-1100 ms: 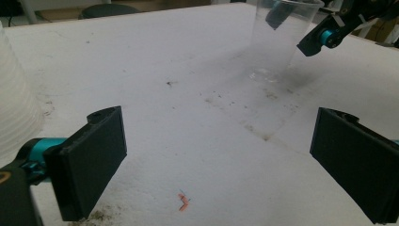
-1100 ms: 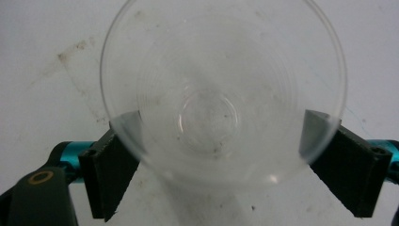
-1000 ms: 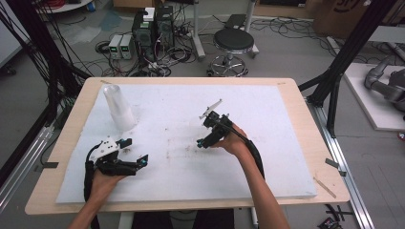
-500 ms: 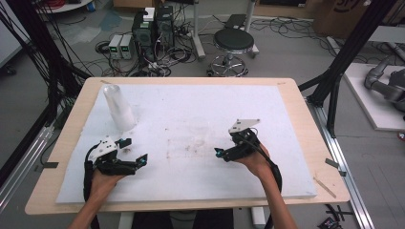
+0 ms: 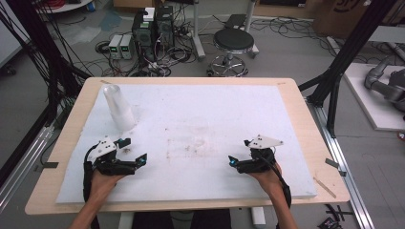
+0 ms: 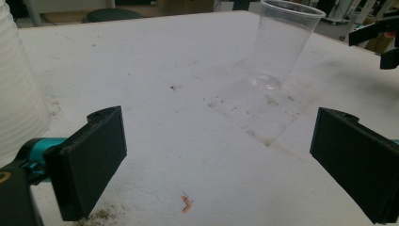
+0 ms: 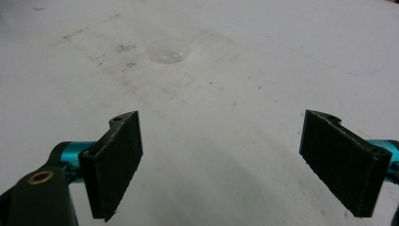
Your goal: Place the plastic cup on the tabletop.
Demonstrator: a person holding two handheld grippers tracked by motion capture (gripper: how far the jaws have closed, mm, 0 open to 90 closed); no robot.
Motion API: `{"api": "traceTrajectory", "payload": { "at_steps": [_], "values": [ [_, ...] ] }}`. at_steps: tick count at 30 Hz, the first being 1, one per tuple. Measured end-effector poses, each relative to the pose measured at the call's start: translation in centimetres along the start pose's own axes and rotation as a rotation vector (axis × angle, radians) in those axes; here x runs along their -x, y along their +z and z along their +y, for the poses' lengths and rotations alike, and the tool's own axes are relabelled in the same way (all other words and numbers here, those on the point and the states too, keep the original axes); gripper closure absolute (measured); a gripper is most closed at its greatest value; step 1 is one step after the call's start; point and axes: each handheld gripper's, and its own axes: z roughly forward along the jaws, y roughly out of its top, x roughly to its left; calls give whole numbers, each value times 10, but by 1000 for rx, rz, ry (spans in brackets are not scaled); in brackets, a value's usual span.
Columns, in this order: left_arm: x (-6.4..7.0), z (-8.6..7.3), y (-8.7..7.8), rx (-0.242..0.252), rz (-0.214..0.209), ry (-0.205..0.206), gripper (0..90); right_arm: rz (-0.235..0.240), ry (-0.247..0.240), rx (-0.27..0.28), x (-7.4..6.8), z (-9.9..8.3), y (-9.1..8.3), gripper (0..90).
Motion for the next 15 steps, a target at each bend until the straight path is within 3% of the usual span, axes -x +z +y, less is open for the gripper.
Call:
{"api": "traceTrajectory", "payload": {
  "at_steps": [10,15],
  "values": [
    [0,-1,-2,13,8,-6,42,-37,80,123,10,-19,-8,135],
    [1,-1,-2,18,13,-2,42,-54,90,136,11,-21,-10,136]
  ]
}}
